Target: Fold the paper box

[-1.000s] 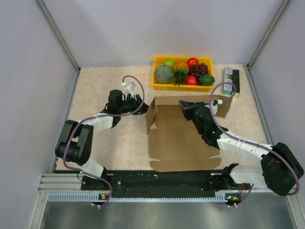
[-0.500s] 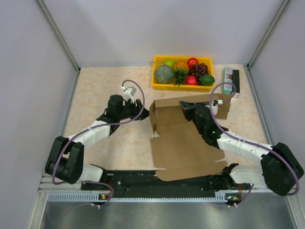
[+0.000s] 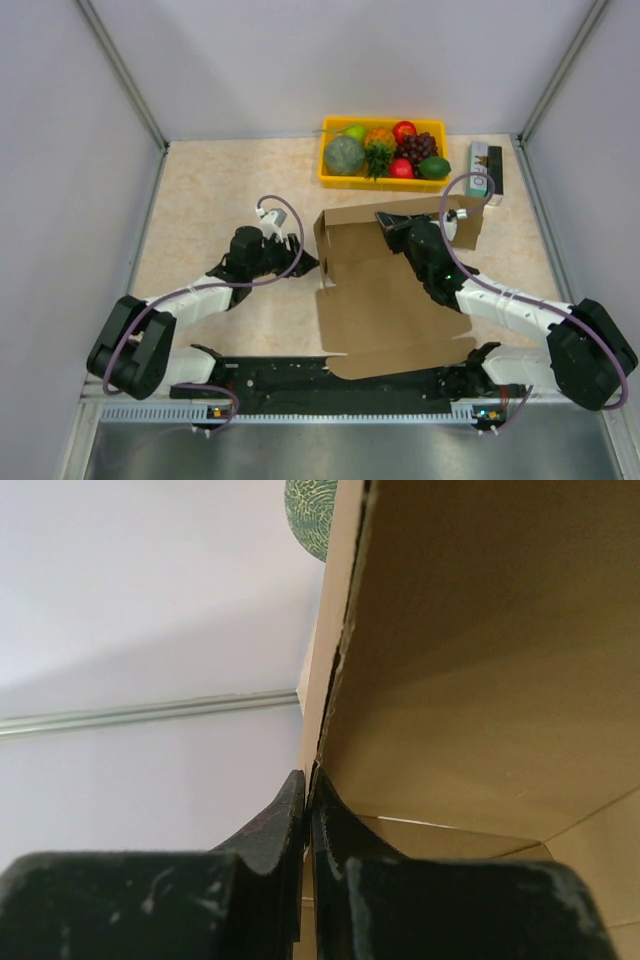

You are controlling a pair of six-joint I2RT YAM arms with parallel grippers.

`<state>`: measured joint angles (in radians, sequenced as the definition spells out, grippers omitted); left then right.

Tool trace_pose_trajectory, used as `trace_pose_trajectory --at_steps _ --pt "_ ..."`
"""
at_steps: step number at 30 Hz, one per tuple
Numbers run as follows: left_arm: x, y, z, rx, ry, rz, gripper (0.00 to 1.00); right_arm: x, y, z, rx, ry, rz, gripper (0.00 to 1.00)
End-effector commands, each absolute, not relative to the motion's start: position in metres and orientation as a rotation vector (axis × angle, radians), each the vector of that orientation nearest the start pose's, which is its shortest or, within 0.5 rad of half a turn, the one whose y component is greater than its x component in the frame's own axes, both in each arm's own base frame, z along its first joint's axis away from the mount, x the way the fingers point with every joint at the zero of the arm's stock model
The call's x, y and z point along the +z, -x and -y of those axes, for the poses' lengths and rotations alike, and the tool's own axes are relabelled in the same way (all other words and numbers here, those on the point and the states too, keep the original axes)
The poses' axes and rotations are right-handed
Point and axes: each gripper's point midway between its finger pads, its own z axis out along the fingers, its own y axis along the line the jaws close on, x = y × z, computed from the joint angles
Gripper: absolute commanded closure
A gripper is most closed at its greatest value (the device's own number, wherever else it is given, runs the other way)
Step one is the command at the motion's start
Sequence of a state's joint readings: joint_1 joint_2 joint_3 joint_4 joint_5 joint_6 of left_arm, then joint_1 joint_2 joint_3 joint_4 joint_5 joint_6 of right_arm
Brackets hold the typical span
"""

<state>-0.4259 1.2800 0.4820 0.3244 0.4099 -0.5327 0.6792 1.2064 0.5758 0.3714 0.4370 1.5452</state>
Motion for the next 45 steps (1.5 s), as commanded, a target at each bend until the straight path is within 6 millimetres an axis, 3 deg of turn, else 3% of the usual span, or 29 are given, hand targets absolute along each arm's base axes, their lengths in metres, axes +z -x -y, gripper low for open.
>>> trace_pose_trajectory --at_steps 1,6,13,28,34,41,45 --pt "0.114 -0.300 0.235 -0.967 -0.218 -2.014 0.42 0.188 -0.327 -0.225 1.126 -1.075 -1.684 1.00" --pt "0.106 -0.306 0.234 -0.886 -0.250 -2.004 0.43 0.187 -0.321 -0.226 1.125 -1.024 -1.710 1.00" --pt "0.103 -0.293 0.245 -0.873 -0.326 -1.942 0.41 0.165 -0.301 -0.222 1.109 -0.912 -1.780 1.00" --pt "0.130 -0.261 0.250 -0.811 -0.399 -1.660 0.41 0.158 -0.288 -0.212 1.111 -0.888 -1.782 1.00" --pt "0.146 -0.268 0.258 -0.737 -0.441 -1.602 0.42 0.161 -0.286 -0.212 1.121 -0.879 -1.777 1.00" --pt "0.143 -0.278 0.262 -0.617 -0.466 -1.583 0.42 0.161 -0.283 -0.214 1.149 -0.890 -1.777 1.00" --pt "0.147 -0.275 0.276 -0.580 -0.489 -1.557 0.42 0.160 -0.282 -0.215 1.165 -0.912 -1.776 1.00"
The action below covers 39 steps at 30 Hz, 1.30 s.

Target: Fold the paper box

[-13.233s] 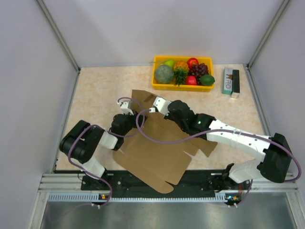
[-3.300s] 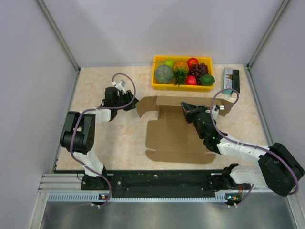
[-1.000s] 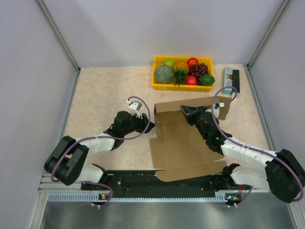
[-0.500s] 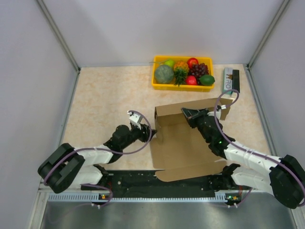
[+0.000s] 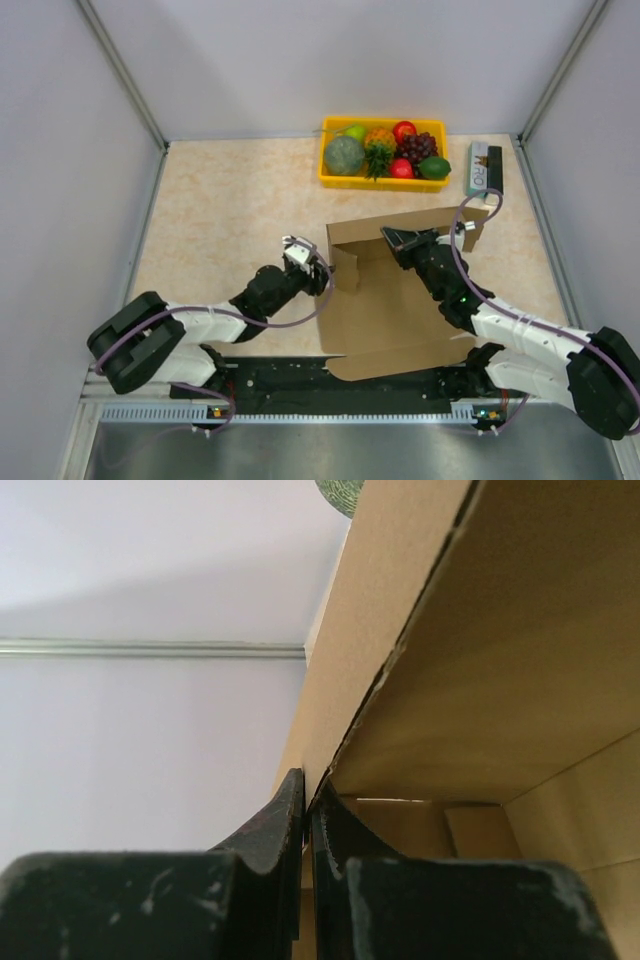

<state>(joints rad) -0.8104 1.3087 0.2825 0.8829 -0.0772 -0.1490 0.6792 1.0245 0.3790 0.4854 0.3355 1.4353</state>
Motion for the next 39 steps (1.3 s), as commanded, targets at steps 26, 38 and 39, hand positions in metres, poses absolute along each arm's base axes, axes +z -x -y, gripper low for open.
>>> trace_pose_trajectory --at_steps 26,38,39 --pt "0.137 -0.305 0.271 -0.094 -0.197 -1.618 0.47 0.163 -0.280 -0.217 1.192 -0.926 -1.779 1.00" --pt "0.130 -0.320 0.265 0.077 -0.152 -1.614 0.78 0.169 -0.281 -0.215 1.202 -0.943 -1.761 1.00" --pt "0.131 -0.321 0.261 0.133 -0.154 -1.609 0.88 0.168 -0.281 -0.215 1.201 -0.951 -1.765 1.00"
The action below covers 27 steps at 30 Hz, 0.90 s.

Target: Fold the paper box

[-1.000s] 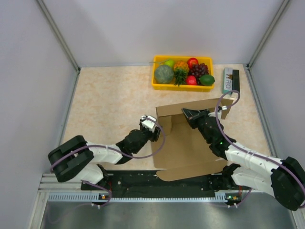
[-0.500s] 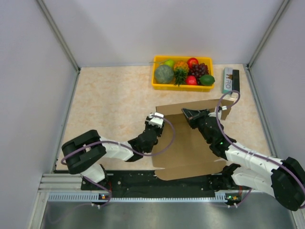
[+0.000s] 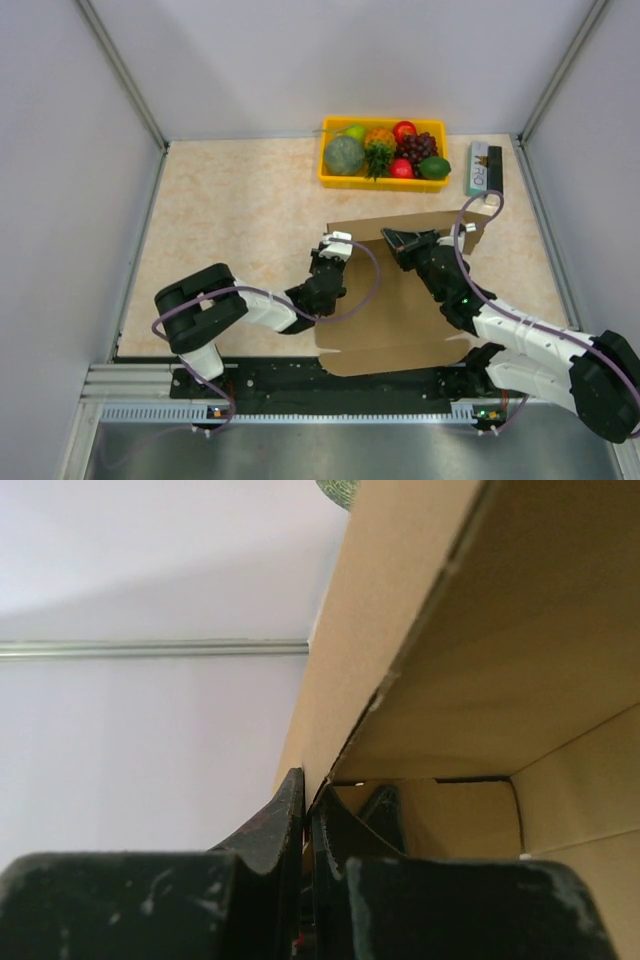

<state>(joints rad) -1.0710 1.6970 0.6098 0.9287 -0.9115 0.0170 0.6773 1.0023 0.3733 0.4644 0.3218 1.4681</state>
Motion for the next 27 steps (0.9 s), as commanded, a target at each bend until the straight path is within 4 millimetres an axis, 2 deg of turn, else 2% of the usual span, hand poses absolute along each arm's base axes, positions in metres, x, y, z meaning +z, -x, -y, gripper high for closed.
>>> trace_pose_trajectory --at_steps 1,3,8,9,10,11,13,17,20,21,23,25,27 --pt "0.127 -0.323 0.258 0.176 -0.157 -1.611 0.92 0.168 -0.281 -0.214 1.205 -0.959 -1.761 1.00" --pt "0.136 -0.324 0.253 0.204 -0.146 -1.567 1.00 0.168 -0.281 -0.216 1.223 -0.970 -1.755 1.00" --pt "0.135 -0.320 0.253 0.159 -0.175 -1.538 0.99 0.171 -0.281 -0.217 1.221 -0.977 -1.761 1.00" --pt "0.131 -0.318 0.253 0.126 -0.175 -1.542 0.94 0.171 -0.282 -0.217 1.223 -0.982 -1.758 1.00" --pt "0.130 -0.317 0.258 0.097 -0.200 -1.549 0.80 0.172 -0.282 -0.217 1.227 -0.981 -1.757 1.00" --pt "0.127 -0.317 0.261 0.086 -0.206 -1.562 0.71 0.172 -0.282 -0.217 1.227 -0.981 -1.757 1.00" --pt "0.122 -0.316 0.267 0.057 -0.222 -1.588 0.68 0.174 -0.282 -0.218 1.233 -0.980 -1.753 1.00" --pt "0.120 -0.318 0.271 0.053 -0.214 -1.594 0.67 0.174 -0.282 -0.217 1.234 -0.981 -1.752 1.00" --pt "0.113 -0.323 0.271 0.120 -0.232 -1.612 0.76 0.174 -0.281 -0.217 1.236 -0.981 -1.753 1.00" --pt "0.112 -0.325 0.269 0.153 -0.230 -1.614 0.91 0.174 -0.281 -0.217 1.234 -0.982 -1.753 1.00" --pt "0.108 -0.326 0.267 0.192 -0.229 -1.614 1.00 0.175 -0.281 -0.216 1.233 -0.983 -1.749 1.00" --pt "0.105 -0.328 0.261 0.265 -0.236 -1.609 1.00 0.173 -0.280 -0.216 1.232 -0.994 -1.753 1.00" --pt "0.111 -0.330 0.260 0.301 -0.232 -1.585 1.00 0.174 -0.281 -0.216 1.236 -0.999 -1.748 1.00"
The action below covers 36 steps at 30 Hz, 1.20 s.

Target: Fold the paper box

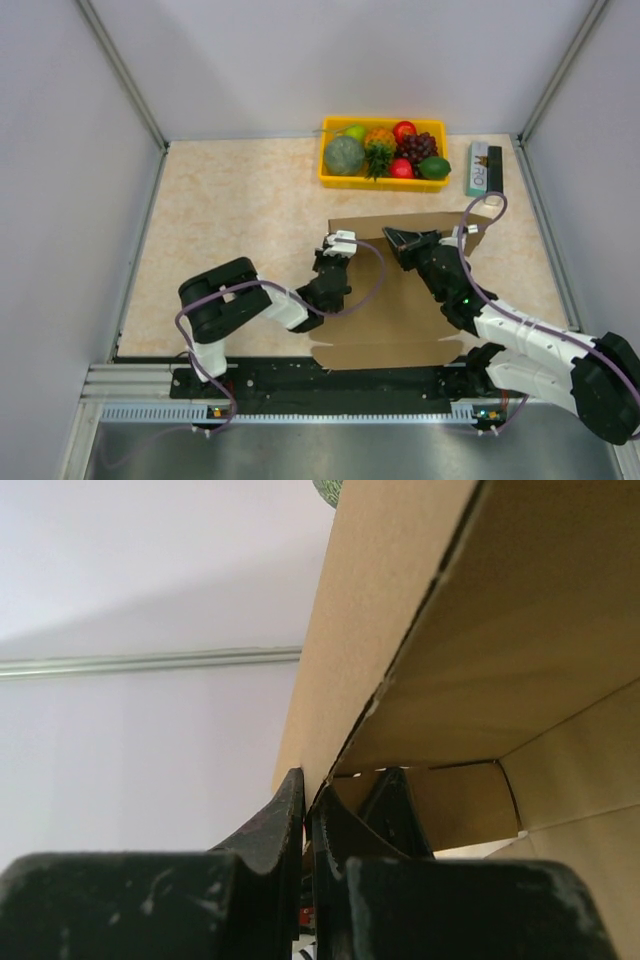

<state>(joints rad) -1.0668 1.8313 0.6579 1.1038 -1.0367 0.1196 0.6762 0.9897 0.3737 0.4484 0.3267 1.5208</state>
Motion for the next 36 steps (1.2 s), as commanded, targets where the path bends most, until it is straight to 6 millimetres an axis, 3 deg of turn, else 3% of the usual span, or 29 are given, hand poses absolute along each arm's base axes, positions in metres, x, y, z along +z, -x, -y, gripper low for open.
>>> trace_pose_trajectory --at_steps 1,3,4,6,7,8,10,12,13,14,15,16,17,18,21,23,24,25,26,28,29,31,35,36 --pt "0.110 -0.330 0.260 0.299 -0.234 -1.581 1.00 0.174 -0.281 -0.216 1.239 -1.001 -1.748 1.00" --pt "0.110 -0.327 0.257 0.278 -0.229 -1.579 1.00 0.174 -0.282 -0.215 1.233 -1.007 -1.744 1.00" --pt "0.116 -0.326 0.260 0.235 -0.228 -1.574 0.91 0.173 -0.282 -0.215 1.231 -1.007 -1.744 1.00" --pt "0.113 -0.321 0.256 0.166 -0.182 -1.594 0.65 0.171 -0.283 -0.215 1.224 -1.009 -1.746 1.00" --pt "0.119 -0.318 0.255 0.131 -0.181 -1.598 0.59 0.172 -0.283 -0.215 1.224 -1.003 -1.746 1.00" --pt "0.114 -0.313 0.254 0.101 -0.204 -1.618 0.34 0.172 -0.283 -0.216 1.228 -1.001 -1.747 1.00" --pt "0.118 -0.302 0.264 -0.055 -0.206 -1.660 0.02 0.172 -0.283 -0.216 1.232 -0.995 -1.742 1.00" --pt "0.114 -0.290 0.263 -0.161 -0.194 -1.690 0.02 0.170 -0.283 -0.215 1.218 -0.983 -1.746 1.00" --pt "0.129 -0.284 0.265 -0.242 -0.184 -1.674 0.01 0.169 -0.283 -0.215 1.216 -0.980 -1.747 1.00" --pt "0.116 -0.272 0.266 -0.290 -0.254 -1.712 0.01 0.170 -0.284 -0.215 1.217 -0.976 -1.740 1.00" --pt "0.118 -0.265 0.268 -0.357 -0.252 -1.720 0.01 0.169 -0.284 -0.215 1.214 -0.973 -1.742 1.00" --pt "0.137 -0.259 0.267 -0.425 -0.236 -1.687 0.01 0.167 -0.283 -0.215 1.209 -0.970 -1.748 1.00" --pt "0.123 -0.245 0.265 -0.452 -0.307 -1.742 0.01 0.165 -0.283 -0.214 1.203 -0.968 -1.749 1.00" --pt "0.144 -0.237 0.266 -0.562 -0.271 -1.708 0.01 0.165 -0.282 -0.214 1.206 -0.962 -1.749 1.00" --pt "0.160 -0.209 0.266 -0.720 -0.334 -1.696 0.01 0.161 -0.282 -0.214 1.198 -0.959 -1.756 1.00" --pt "0.177 -0.205 0.262 -0.765 -0.309 -1.696 0.01 0.159 -0.281 -0.214 1.190 -0.947 -1.761 1.00" --pt "0.174 -0.200 0.256 -0.780 -0.296 -1.758 0.01 0.157 -0.281 -0.213 1.182 -0.943 -1.768 1.00" --pt "0.181 -0.208 0.248 -0.784 -0.245 -1.777 0.01 0.157 -0.280 -0.213 1.175 -0.933 -1.771 1.00" --pt "0.200 -0.211 0.249 -0.837 -0.205 -1.776 0.01 0.156 -0.279 -0.213 1.178 -0.927 -1.774 1.00" --pt "0.206 -0.209 0.248 -0.905 -0.209 -1.831 0.02 0.158 -0.279 -0.214 1.175 -0.894 -1.774 0.99" --pt "0.223 -0.221 0.241 -0.915 -0.152 -1.820 0.01 0.159 -0.279 -0.215 1.173 -0.883 -1.779 0.97" --pt "0.238 -0.228 0.237 -0.902 -0.152 -1.814 0.02 0.160 -0.278 -0.215 1.155 -0.847 -1.791 0.93" --pt "0.256 -0.244 0.232 -0.869 -0.143 -1.775 0.01 0.167 -0.279 -0.216 1.116 -0.785 -1.811 0.81" --pt "0.251 -0.249 0.234 -0.864 -0.148 -1.800 0.02 0.170 -0.278 -0.217 1.114 -0.767 -1.813 0.79"
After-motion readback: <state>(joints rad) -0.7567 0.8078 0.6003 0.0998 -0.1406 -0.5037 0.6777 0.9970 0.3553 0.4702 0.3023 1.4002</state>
